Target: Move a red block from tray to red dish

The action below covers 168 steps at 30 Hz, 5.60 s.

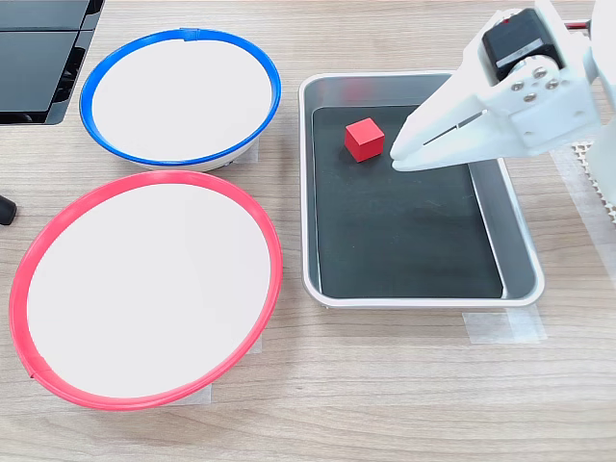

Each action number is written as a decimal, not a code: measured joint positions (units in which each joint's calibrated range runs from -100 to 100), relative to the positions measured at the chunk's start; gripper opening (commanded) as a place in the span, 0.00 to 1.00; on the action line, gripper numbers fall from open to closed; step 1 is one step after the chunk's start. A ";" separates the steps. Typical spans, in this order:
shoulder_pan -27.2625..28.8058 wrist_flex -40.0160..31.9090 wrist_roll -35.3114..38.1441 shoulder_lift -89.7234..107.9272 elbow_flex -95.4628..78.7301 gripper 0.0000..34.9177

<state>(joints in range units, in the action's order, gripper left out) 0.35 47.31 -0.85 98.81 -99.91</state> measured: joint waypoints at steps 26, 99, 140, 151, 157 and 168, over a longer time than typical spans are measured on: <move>0.00 0.00 0.00 0.00 0.00 0.01; 4.96 11.26 63.35 -77.83 53.18 0.01; -5.13 -47.15 0.24 -64.88 29.58 0.00; 0.18 -17.86 -1.32 -10.91 0.18 0.00; 0.00 -3.18 -0.63 -1.62 -0.09 0.00; 0.18 -0.08 -0.34 0.00 -0.09 0.01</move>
<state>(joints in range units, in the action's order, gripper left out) 0.53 47.23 -1.20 98.81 -100.00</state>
